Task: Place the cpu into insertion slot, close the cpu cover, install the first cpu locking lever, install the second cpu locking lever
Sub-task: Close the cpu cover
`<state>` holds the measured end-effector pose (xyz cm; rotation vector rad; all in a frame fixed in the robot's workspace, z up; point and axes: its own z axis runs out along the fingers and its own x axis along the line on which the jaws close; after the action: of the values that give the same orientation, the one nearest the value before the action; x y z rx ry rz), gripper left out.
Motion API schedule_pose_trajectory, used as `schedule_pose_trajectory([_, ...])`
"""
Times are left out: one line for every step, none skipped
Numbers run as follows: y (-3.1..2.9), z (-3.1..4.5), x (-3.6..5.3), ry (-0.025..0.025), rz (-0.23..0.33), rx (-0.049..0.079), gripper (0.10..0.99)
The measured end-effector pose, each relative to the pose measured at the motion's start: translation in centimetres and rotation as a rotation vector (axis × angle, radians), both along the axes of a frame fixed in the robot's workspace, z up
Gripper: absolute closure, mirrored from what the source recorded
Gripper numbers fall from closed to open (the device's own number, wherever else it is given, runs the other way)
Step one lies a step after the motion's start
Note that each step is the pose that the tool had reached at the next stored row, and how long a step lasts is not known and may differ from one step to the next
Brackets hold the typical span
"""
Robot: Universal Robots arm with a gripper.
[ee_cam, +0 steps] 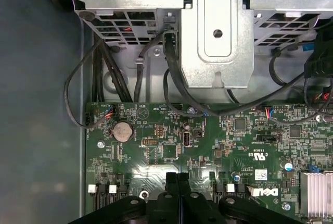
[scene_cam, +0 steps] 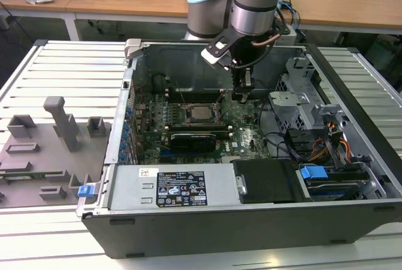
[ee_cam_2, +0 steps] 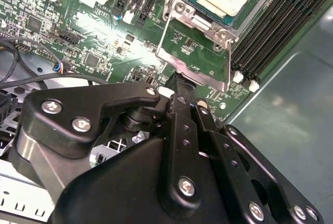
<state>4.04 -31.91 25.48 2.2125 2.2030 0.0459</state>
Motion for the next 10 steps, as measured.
schedule_pose_trajectory([0.0, 0.0, -0.03, 0.0, 0.0, 0.0, 0.98])
schedule_pose_trajectory([0.0, 0.0, -0.08, -0.0001, 0.0, 0.0, 0.98])
schedule_pose_trajectory([0.0, 0.0, -0.11, 0.0, 0.0, 0.0, 0.98])
schedule_pose_trajectory([0.0, 0.0, -0.14, 0.0, 0.0, 0.0, 0.98])
schedule_pose_trajectory([0.0, 0.0, -0.19, 0.0, 0.0, 0.0, 0.98])
schedule_pose_trajectory([0.0, 0.0, -0.23, 0.0, 0.0, 0.0, 0.98])
schedule_pose_trajectory([0.0, 0.0, -0.27, 0.0, 0.0, 0.0, 0.98])
schedule_pose_trajectory([0.0, 0.0, -0.3, 0.0, 0.0, 0.0, 0.98])
schedule_pose_trajectory([0.0, 0.0, -0.34, 0.0, 0.0, 0.0, 0.98])
schedule_pose_trajectory([0.0, 0.0, -0.37, 0.0, 0.0, 0.0, 0.98])
